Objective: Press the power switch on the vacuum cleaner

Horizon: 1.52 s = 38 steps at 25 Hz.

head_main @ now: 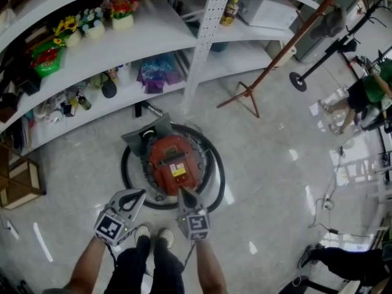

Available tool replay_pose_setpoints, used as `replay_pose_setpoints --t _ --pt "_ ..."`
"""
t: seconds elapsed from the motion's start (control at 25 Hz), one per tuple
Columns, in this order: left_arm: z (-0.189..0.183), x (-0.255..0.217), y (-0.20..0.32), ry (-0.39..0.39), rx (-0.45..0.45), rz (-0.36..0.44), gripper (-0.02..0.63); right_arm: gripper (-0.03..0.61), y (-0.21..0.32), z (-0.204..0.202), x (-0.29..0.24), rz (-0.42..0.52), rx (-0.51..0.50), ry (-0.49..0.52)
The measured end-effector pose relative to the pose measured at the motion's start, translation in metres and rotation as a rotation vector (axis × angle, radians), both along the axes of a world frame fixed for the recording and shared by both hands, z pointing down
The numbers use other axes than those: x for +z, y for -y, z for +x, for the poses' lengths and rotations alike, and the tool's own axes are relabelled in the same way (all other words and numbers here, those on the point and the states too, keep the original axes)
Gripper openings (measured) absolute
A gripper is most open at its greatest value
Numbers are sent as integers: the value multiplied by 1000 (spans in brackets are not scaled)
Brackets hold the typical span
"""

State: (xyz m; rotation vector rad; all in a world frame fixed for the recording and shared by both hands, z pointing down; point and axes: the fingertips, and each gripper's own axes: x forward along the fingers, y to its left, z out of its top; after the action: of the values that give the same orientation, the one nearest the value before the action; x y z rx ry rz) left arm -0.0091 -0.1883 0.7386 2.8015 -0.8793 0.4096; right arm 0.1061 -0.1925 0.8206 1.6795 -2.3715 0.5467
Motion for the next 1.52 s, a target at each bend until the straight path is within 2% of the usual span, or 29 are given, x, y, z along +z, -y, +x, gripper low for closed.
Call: replay_pose_setpoints --t 0.28,0.56,0.76,0.92,1.52 --pt "5 -36 -1 -11 2 13 8 11 -6 1 -37 20 14 33" --pt "10 -72 -1 -13 9 18 8 11 -6 4 -70 38 14 18" --pt "11 -102 0 -25 4 40 9 11 -9 2 -97 13 22 21" --pt "11 -122 1 -18 9 43 8 11 -10 0 -117 44 1 -1" --pt "10 -178 -2 -35 31 40 8 11 -12 -7 -205 44 37 25"
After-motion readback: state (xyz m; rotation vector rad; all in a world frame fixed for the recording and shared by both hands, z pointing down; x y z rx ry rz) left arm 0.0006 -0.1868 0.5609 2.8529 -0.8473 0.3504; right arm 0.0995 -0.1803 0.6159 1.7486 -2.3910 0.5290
